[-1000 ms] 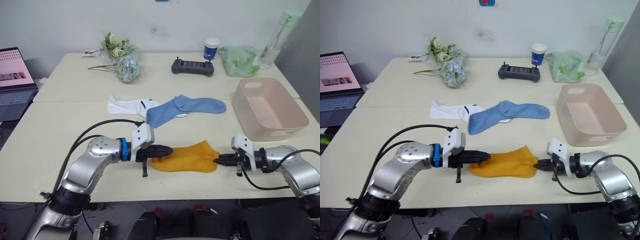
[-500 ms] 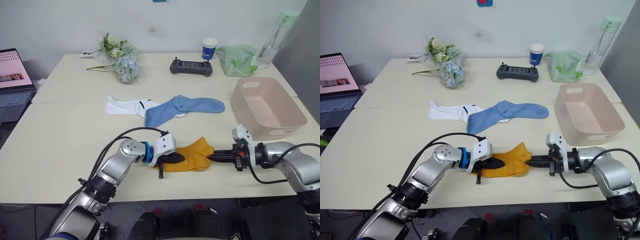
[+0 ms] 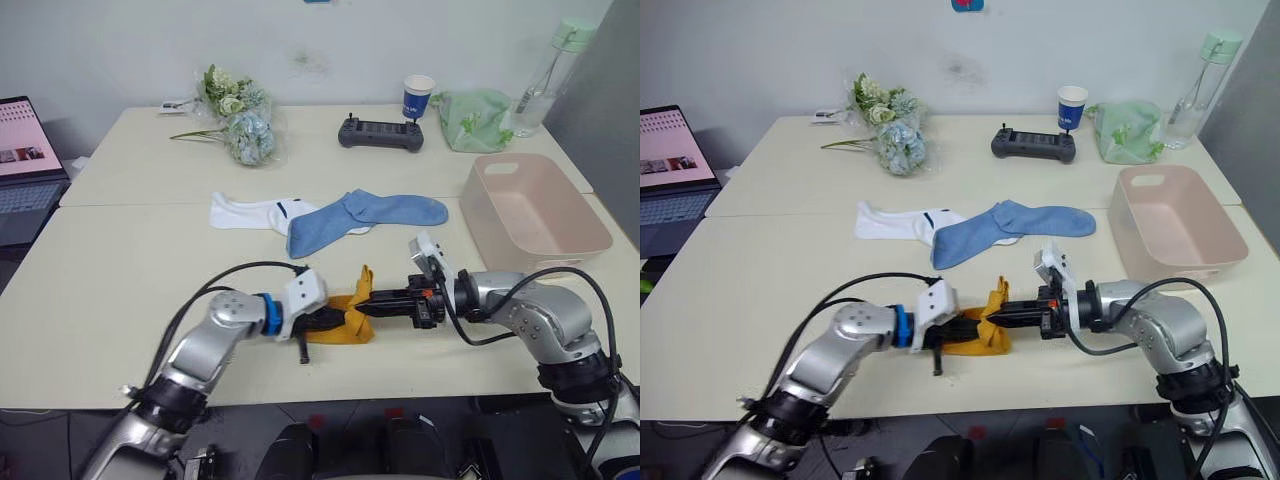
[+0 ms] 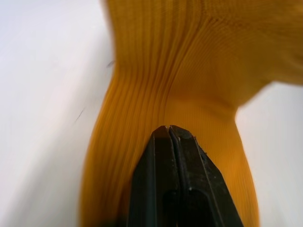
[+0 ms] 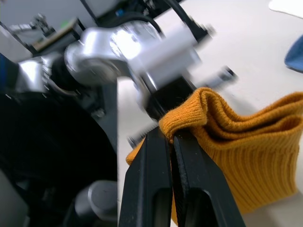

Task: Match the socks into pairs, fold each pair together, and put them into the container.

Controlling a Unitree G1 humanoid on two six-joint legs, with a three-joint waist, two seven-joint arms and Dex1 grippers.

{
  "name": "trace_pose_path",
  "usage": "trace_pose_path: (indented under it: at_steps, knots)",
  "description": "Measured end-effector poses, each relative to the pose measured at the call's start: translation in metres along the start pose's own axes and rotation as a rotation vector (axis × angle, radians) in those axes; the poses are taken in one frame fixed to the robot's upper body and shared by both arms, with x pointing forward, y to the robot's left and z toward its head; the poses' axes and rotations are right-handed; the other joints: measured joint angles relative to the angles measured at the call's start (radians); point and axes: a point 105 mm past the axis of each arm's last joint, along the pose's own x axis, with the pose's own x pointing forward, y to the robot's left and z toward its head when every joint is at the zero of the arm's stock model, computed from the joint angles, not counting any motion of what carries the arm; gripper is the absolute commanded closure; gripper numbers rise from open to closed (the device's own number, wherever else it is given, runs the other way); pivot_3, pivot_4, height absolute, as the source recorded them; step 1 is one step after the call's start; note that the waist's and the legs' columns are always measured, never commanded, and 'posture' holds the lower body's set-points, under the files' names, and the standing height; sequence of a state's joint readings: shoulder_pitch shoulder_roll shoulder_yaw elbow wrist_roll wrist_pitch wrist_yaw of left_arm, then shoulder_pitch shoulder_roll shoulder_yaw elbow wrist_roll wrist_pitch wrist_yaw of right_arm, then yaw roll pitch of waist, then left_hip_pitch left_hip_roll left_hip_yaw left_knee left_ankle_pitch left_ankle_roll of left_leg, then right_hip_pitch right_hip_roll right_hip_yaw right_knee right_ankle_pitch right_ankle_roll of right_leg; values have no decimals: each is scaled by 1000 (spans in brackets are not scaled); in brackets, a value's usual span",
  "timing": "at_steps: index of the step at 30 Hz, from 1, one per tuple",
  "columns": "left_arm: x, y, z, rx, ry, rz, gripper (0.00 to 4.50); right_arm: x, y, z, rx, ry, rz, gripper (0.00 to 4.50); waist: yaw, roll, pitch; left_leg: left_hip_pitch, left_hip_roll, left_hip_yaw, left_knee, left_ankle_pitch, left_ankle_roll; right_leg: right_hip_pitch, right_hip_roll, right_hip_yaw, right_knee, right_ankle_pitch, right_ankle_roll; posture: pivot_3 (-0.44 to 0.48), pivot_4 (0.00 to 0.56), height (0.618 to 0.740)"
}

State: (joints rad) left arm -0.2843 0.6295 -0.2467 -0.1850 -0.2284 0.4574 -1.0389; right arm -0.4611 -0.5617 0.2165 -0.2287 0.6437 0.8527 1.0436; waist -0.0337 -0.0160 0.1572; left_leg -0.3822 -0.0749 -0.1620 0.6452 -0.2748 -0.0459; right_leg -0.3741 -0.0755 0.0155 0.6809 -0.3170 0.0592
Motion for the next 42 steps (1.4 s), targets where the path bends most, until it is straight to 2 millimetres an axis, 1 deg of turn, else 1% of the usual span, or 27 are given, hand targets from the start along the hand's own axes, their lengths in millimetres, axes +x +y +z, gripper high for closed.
trace_pose_path:
  at_steps: [2, 4, 6, 8, 10, 12, 13, 16, 18, 20, 22, 24, 25, 28, 30, 31, 32, 34, 35, 40, 42]
  knots:
    - [-22, 1, 5, -11, 13, 22, 4500, 8, -2, -2, -25, 16, 7, 4478, 0, 0, 0, 0, 0, 0, 0, 0, 0, 0, 0, 0, 0, 0, 0, 0, 150, 740]
    - [-41, 6, 18, -8, -7, 66, 4500, 19, -4, -4, -58, 33, 19, 4478, 0, 1, 0, 0, 0, 0, 0, 0, 0, 0, 0, 0, 0, 0, 0, 0, 150, 740]
    - [-55, 11, 25, 6, -18, 120, 4500, 30, -6, -7, -88, 50, 31, 3965, 1, 1, 0, 0, 0, 0, 0, 0, 0, 0, 0, 0, 0, 0, 0, 0, 150, 740]
    - [-68, 13, 19, -15, 3, 160, 4500, 37, -6, -10, -97, 58, 50, 3454, 1, 1, 1, 0, 0, 0, 0, 0, 0, 0, 0, 0, -1, 0, 0, 0, 150, 740]
    - [-76, 13, 12, -37, 18, 184, 4500, 37, -5, -11, -95, 62, 60, 2749, 2, 1, 1, -1, 0, 0, 0, 0, 0, -1, 0, 0, -1, 0, 0, 0, 150, 740]
    - [-78, 12, 8, -44, 24, 192, 4500, 36, -4, -9, -94, 60, 67, 2133, 4, 1, 1, -1, 0, 0, 0, 0, 0, 0, 0, 0, -1, 0, 0, 0, 150, 740]
    - [-79, 13, 9, -34, 20, 198, 4500, 34, -4, -7, -86, 57, 67, 1734, 6, 1, 1, -1, 0, 0, 0, 0, 0, 0, 0, 0, -1, 0, 0, 0, 150, 740]
    - [-78, 19, 20, -1, -14, 232, 4500, 17, 0, 6, -83, 46, 57, 1734, 8, 1, 1, -1, -1, 0, 0, 0, 0, 0, -1, 0, -1, 0, 0, 0, 150, 740]
    - [-74, 21, 32, 17, -68, 238, 4500, 7, 0, 18, -124, 36, 31, 1734, 7, 1, 1, -1, 0, 0, 0, 0, 0, 0, -1, 0, -1, 0, 0, 0, 150, 740]
    - [-67, 17, 42, 28, -122, 216, 4500, 3, -1, 24, -168, 32, 5, 1734, 5, 1, 1, -1, 0, 0, 0, 0, 0, 0, -1, 0, -1, 0, 0, 0, 150, 740]
    - [-56, 9, 47, 33, -148, 171, 4500, 1, -8, 24, -212, 35, -50, 1734, 0, 1, 1, -1, 0, 1, -1, 0, 0, -1, -1, 0, -1, 0, 0, 0, 150, 740]
    - [-43, -1, 44, 35, -143, 117, 4500, -1, -17, 17, -233, 46, -113, 1734, 1, 1, 1, -1, 0, 1, -1, 0, 0, 0, -1, 0, -1, 0, 0, 0, 150, 740]
    - [-34, -7, 40, 36, -129, 82, 4500, -3, -24, 9, -218, 64, -151, 1734, 1, 1, 1, -1, 0, 1, -1, 0, 0, -1, 0, 1, 0, 0, 0, 0, 150, 740]
    - [-21, -13, 24, 40, -83, 48, 4500, -4, -29, 1, -176, 73, -197, 1734, 1, 1, 1, -1, 0, 1, -1, 0, 0, -1, 0, 1, 0, 0, 0, 0, 150, 740]
    - [-14, -10, 8, 34, -32, 56, 4500, -6, -32, 1, -124, 59, -225, 1370, 1, 1, 1, -1, 0, 1, 0, 0, 0, -1, 0, 1, 0, 0, 0, 0, 150, 740]
    - [-11, -6, -3, 21, -1, 75, 4500, -7, -32, 1, -98, 57, -238, 1161, 2, 1, 1, -1, 0, 1, 0, 0, 0, -1, 0, 0, 0, 0, 0, 0, 150, 740]
    - [-9, -3, -12, 16, 24, 87, 4500, -7, -31, 0, -70, 64, -244, 885, 2, 1, 1, -1, 0, 1, 0, 0, 0, 0, 0, 0, 0, 0, 0, 0, 150, 740]
    - [-5, 0, -15, 46, 14, 96, 4500, -8, -29, -8, 14, 101, -255, 134, 5, 1, 1, 0, 0, 1, 0, 0, 0, 0, -1, 0, -1, 0, 0, 0, 150, 740]
    - [-5, 0, -15, 58, 12, 96, 4500, -7, -27, -11, 54, 113, -251, 27, 5, 1, 1, 0, 0, 1, 0, 0, 0, 0, -1, 0, -1, 0, 0, 0, 150, 740]
    - [-7, -3, -17, 67, 9, 89, 4500, -12, -31, -23, 253, 149, -312, 27, 5, 2, 0, 0, 0, 1, -1, 0, 0, 0, -1, 1, 0, 0, 0, 0, 150, 740]
    - [-9, -5, -19, 65, 14, 92, 4500, -8, -29, -30, 370, 172, -300, 27, 2, 2, 0, 0, 0, 1, -1, 0, 0, 0, -1, 1, 0, 0, 0, 0, 150, 740]
